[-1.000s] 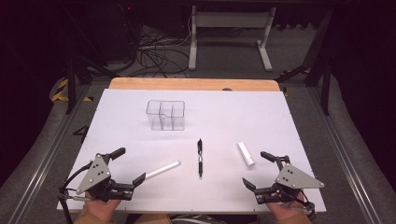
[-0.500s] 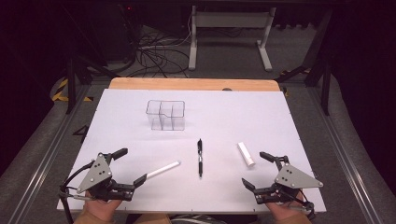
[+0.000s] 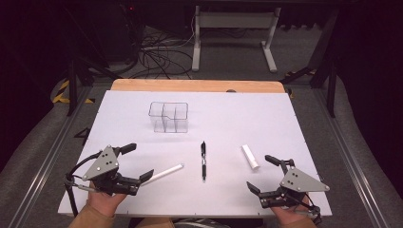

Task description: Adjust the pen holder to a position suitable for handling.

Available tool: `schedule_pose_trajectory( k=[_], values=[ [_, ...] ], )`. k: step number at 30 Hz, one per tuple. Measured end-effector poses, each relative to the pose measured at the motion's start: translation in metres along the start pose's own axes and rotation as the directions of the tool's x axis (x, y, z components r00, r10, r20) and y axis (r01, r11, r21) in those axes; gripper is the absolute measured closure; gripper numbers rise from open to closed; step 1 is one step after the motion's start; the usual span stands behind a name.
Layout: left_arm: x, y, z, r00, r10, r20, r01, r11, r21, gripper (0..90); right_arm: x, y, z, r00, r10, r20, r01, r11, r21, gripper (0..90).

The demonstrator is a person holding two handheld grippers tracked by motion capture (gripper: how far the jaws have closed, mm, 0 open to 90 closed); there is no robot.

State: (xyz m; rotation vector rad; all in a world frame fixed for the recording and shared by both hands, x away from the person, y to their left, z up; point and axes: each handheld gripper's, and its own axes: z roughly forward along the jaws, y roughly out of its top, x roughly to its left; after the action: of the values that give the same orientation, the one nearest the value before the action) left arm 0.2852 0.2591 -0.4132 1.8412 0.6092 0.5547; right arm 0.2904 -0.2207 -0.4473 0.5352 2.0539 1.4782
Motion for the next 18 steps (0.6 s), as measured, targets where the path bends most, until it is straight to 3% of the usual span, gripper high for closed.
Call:
schedule_pose_trajectory(
  k=[18],
  values=[
    [0.01,0.021,0.012,0.9985,0.037,0.039,-0.039,0.9983,0.042,5.3,0.002,-0.002,-0.003,1.0,0.007,0.001,-0.007,1.0,0.007,3.9]
  ],
)
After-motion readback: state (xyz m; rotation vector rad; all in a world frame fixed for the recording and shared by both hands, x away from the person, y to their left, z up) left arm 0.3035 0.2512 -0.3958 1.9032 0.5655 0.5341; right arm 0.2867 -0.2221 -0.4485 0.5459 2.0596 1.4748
